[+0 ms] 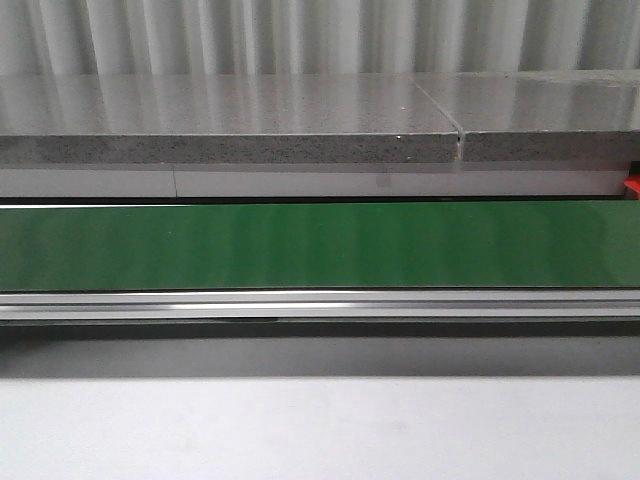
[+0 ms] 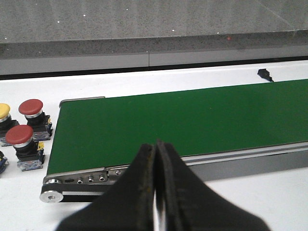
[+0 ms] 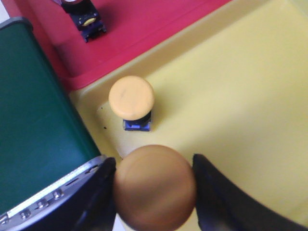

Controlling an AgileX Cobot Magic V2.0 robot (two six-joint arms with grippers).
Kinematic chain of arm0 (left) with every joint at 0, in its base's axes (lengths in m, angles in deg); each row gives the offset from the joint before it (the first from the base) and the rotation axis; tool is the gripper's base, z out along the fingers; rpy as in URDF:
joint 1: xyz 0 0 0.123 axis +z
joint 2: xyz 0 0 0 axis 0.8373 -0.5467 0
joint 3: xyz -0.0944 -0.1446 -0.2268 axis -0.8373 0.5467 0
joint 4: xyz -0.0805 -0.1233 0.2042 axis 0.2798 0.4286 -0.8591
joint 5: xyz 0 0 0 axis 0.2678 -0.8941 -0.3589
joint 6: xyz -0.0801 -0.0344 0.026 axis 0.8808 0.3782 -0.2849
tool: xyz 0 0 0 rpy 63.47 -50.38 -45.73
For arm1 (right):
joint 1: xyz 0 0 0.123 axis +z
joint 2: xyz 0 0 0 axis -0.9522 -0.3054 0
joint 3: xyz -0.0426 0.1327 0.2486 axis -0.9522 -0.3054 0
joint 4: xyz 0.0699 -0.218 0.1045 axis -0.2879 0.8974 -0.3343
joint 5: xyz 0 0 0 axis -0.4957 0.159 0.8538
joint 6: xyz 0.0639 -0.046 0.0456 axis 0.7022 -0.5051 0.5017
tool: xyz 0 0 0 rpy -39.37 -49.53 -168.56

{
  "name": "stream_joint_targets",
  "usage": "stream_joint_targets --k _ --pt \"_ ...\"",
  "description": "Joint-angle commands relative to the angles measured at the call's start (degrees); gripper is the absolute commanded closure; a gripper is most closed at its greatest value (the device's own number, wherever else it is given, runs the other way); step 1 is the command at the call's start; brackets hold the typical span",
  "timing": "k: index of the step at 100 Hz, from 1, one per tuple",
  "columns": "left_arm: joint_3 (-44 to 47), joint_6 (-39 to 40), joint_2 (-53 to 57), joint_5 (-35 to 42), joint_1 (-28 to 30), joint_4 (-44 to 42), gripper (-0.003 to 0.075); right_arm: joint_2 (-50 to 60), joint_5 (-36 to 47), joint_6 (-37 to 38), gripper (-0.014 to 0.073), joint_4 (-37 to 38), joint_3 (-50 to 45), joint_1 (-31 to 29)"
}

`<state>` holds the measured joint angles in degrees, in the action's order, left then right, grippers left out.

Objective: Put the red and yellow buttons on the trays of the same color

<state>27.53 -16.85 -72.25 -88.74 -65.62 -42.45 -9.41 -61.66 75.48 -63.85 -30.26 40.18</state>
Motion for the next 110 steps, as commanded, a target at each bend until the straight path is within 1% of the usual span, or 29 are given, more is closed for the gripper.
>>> stream_joint_targets --k 1,31,47,68,85,110 --pt "-1.5 0.1 -0.6 4.4 -0.4 0.7 0.0741 -0.7 4.8 0.1 0.0539 1.0 1.5 -0.4" --pt "-1.5 0.1 -0.6 4.4 -0.4 0.7 0.0741 -7.3 8.5 0.1 0.0539 1.8 1.5 -0.5" --pt "-1.5 0.1 -0.6 4.4 -0.4 0.7 0.0741 -9.4 9.2 0.1 0.0539 2.7 1.4 -1.3" --pt "-1.5 0.1 -0.6 4.4 -0.4 0.7 0.0741 -11.2 12.1 0.1 0.0539 2.7 -0.6 -3.2" --pt "-1.5 0.1 -0.6 4.4 -0.4 0.7 0.0741 -11.8 15.5 0.1 0.0539 2.7 -3.1 -3.2" --pt "-1.5 0.1 -0.6 4.4 -0.4 0.7 0.0741 -11.8 16.2 0.1 0.0537 2.7 -3.3 -3.2"
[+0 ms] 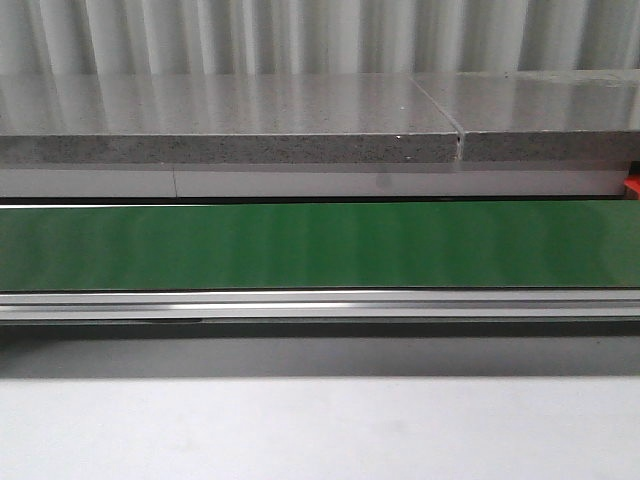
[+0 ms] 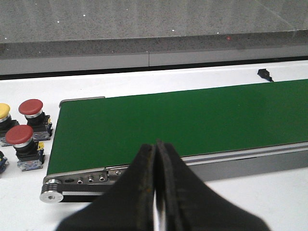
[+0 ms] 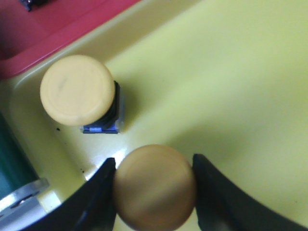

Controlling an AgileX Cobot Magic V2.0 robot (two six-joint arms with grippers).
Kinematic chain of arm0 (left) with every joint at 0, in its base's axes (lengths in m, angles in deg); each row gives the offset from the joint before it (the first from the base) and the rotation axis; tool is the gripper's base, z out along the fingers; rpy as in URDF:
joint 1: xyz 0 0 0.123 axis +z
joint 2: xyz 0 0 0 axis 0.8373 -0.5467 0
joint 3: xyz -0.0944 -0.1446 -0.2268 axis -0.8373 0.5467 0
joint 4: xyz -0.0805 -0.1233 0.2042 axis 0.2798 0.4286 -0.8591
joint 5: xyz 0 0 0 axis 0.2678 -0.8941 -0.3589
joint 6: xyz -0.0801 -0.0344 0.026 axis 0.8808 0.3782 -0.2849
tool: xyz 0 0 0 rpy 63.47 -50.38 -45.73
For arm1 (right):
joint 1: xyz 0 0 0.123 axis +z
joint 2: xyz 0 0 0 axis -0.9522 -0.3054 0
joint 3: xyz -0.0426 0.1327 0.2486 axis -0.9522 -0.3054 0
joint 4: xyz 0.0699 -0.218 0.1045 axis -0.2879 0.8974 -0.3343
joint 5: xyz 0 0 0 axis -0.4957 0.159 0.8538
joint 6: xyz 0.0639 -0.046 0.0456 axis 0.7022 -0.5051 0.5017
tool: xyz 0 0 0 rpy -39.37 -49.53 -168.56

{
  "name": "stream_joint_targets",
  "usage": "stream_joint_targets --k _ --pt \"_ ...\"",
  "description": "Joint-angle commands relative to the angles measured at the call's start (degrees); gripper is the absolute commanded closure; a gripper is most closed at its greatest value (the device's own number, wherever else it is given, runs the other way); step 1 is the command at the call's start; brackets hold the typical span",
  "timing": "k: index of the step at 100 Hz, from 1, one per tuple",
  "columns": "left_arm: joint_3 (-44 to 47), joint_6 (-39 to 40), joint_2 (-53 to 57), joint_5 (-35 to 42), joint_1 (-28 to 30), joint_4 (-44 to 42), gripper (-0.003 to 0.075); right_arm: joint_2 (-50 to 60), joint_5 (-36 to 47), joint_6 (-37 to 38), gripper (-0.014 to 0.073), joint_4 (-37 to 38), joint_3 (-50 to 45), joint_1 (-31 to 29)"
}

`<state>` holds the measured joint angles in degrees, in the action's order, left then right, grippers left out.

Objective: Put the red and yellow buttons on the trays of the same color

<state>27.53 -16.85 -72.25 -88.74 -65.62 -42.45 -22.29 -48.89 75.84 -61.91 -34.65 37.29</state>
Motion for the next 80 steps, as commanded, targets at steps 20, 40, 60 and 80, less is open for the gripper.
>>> stream_joint_targets --k 20,40,60,80 --pt "-1.5 0.1 -0.6 4.4 -0.4 0.7 0.0741 1.1 3.4 -0.3 0.0412 0.7 1.1 -0.3" --pt "-1.5 0.1 -0.6 4.4 -0.4 0.7 0.0741 1.1 3.2 -0.3 0.0195 0.7 1.1 -0.3" --pt "-1.5 0.1 -0.6 4.4 -0.4 0.7 0.0741 1.1 3.4 -0.3 0.0125 0.7 1.1 -0.3" --pt "-1.5 0.1 -0.6 4.4 -0.4 0.7 0.0741 2.1 3.3 -0.3 0.0126 0.7 1.8 -0.3"
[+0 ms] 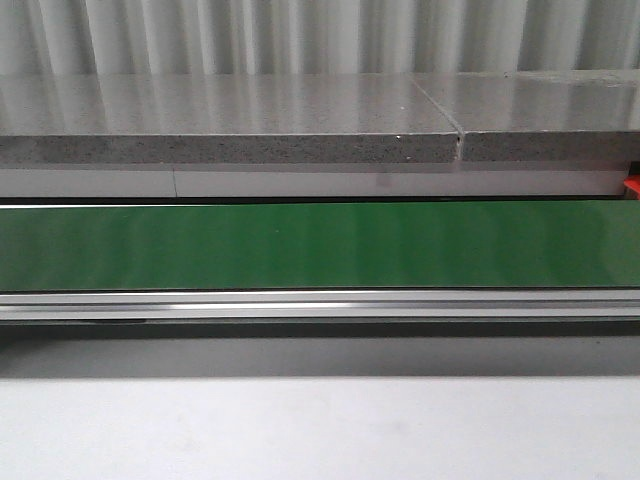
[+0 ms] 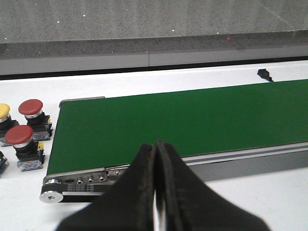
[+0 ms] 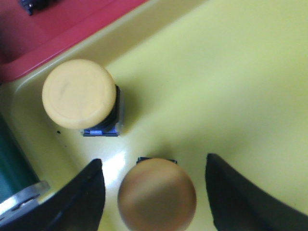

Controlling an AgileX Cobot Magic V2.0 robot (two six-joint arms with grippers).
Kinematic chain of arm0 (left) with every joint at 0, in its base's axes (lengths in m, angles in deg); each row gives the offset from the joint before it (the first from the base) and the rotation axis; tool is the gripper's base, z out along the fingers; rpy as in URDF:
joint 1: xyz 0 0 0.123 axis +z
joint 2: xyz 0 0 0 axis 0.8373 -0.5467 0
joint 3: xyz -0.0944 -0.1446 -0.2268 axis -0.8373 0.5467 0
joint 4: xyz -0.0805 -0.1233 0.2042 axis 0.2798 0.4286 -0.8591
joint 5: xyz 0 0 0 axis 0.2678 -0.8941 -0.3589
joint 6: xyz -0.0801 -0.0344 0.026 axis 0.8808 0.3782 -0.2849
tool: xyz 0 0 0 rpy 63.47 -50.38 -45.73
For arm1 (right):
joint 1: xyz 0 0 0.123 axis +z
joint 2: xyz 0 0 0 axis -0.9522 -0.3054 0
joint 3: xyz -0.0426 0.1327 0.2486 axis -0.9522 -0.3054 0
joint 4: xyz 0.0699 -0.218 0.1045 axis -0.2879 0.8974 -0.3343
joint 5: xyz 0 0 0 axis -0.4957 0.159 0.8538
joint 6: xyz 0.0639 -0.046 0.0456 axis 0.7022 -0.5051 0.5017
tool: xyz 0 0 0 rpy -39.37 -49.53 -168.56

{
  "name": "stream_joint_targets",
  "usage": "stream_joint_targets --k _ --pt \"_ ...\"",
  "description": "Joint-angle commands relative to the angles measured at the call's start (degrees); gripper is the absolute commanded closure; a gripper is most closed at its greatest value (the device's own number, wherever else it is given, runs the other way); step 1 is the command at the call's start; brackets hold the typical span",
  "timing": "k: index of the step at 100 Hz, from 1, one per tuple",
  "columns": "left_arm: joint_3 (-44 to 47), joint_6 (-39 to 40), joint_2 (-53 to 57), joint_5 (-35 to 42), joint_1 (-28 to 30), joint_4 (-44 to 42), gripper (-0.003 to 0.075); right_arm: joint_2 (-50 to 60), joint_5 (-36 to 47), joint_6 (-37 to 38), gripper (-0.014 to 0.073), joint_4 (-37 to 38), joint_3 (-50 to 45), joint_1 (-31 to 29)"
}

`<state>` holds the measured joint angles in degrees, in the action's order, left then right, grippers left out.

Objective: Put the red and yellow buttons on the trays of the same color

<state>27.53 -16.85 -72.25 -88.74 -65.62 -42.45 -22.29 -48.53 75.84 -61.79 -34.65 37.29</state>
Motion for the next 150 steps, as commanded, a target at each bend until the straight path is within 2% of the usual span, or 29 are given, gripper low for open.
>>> stream_joint_targets --k 1,22,31,81,94,108,113,120,142,150 --pt "-1.5 0.1 -0.6 4.4 -0.4 0.7 0.0741 2.1 2.9 -0.3 0.0126 0.6 1.9 -0.3" --pt "-1.5 0.1 -0.6 4.4 -0.4 0.7 0.0741 7.9 1.4 -0.3 0.0126 -0.7 4.4 -0.1" --pt "-1.5 0.1 -0.6 4.4 -0.4 0.7 0.0741 11.6 1.5 -0.3 0.0128 -2.0 4.8 1.9" --pt "-1.5 0.1 -0.6 4.4 -0.4 0.7 0.0741 28.1 0.4 -2.0 0.0130 0.2 4.8 31.2" --pt "-1.5 0.1 -0.6 4.4 -0.4 0.7 0.0741 30.6 -1.3 -2.0 0.0130 1.4 4.8 36.8" --pt "-1.5 0.1 -0.6 4.4 -0.4 0.7 0.0741 31.8 -3.0 -2.0 0.0133 1.9 4.8 39.3" --pt "-1.5 0.1 -0.6 4.4 -0.4 0.7 0.0741 31.9 -3.2 -2.0 0.0162 1.9 4.8 39.3" --pt "-1.5 0.1 -0.6 4.4 -0.4 0.7 0.0741 32.0 -3.4 -2.0 0.0256 1.9 4.8 39.3" --pt "-1.5 0.1 -0.6 4.4 -0.4 0.7 0.0741 32.1 -4.3 -2.0 0.0673 1.9 4.8 39.3" --pt "-1.5 0.1 -0.6 4.4 -0.4 0.7 0.0741 32.1 -4.3 -2.0 0.0683 1.9 4.8 39.3"
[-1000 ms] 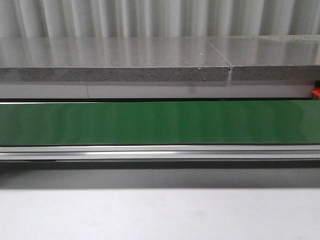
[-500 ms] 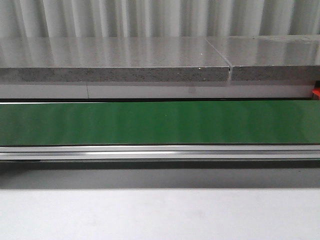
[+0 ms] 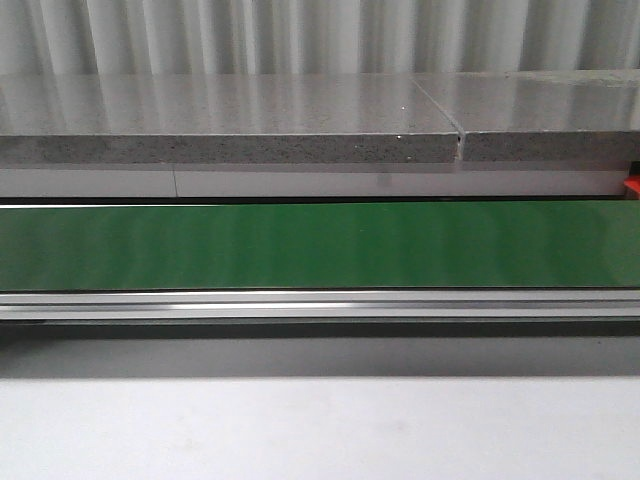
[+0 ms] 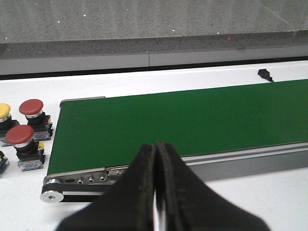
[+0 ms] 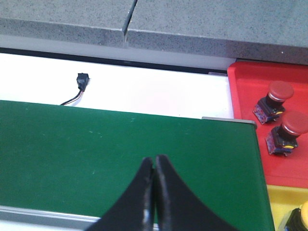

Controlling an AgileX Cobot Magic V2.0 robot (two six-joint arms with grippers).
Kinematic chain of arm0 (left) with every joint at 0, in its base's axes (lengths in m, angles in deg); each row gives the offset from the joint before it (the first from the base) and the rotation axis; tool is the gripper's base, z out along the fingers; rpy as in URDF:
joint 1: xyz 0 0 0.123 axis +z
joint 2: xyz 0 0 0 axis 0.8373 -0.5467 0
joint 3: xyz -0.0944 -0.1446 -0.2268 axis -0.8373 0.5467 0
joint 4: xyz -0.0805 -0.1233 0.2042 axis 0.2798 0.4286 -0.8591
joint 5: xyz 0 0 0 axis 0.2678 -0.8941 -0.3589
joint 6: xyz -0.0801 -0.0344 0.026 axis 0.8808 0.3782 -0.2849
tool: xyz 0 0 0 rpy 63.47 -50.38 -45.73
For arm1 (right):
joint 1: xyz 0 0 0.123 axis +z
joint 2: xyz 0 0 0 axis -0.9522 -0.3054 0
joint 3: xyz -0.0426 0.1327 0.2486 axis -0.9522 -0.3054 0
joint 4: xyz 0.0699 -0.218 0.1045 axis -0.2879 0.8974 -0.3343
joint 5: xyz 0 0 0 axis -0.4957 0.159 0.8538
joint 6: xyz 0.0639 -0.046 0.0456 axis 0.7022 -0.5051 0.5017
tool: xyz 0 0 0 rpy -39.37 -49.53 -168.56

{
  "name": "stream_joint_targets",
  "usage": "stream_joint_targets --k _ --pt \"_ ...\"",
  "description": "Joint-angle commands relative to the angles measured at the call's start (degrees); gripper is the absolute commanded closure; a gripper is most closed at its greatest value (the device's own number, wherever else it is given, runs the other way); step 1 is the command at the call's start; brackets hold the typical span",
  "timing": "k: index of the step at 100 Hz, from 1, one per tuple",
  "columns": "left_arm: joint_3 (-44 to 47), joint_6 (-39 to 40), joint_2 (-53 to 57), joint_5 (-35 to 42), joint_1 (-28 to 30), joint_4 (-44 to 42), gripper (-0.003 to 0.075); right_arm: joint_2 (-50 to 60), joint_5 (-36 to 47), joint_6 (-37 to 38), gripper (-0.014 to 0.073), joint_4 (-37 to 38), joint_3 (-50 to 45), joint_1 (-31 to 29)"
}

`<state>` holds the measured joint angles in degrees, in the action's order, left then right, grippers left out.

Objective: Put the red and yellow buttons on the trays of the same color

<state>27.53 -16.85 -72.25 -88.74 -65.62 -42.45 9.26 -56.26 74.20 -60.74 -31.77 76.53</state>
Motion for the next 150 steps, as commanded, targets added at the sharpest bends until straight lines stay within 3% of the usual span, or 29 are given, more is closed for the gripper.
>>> stream_joint_targets --k 1,113,120,131,144,150 --pt "-1.5 0.1 -0.6 4.4 -0.4 0.7 0.0741 0.5 3.5 -0.3 0.0685 0.8 2.0 0.1" --pt "-1.5 0.1 -0.6 3.9 -0.4 1.0 0.0733 0.5 3.5 -0.3 0.0685 0.8 2.0 0.1" --pt "-1.5 0.1 -0.6 3.9 -0.4 1.0 0.0680 0.5 3.5 -0.3 0.0685 0.8 2.0 0.1" --pt "-1.5 0.1 -0.6 3.9 -0.4 1.1 0.0515 0.5 3.5 -0.3 0.0685 0.8 2.0 0.1" --pt "-1.5 0.1 -0.6 4.0 -0.4 1.1 0.0201 0.5 3.5 -0.3 0.0685 0.8 2.0 0.1" --pt "-1.5 0.1 -0.6 4.3 -0.4 1.1 0.0108 0.5 3.5 -0.3 0.0685 0.8 2.0 0.1"
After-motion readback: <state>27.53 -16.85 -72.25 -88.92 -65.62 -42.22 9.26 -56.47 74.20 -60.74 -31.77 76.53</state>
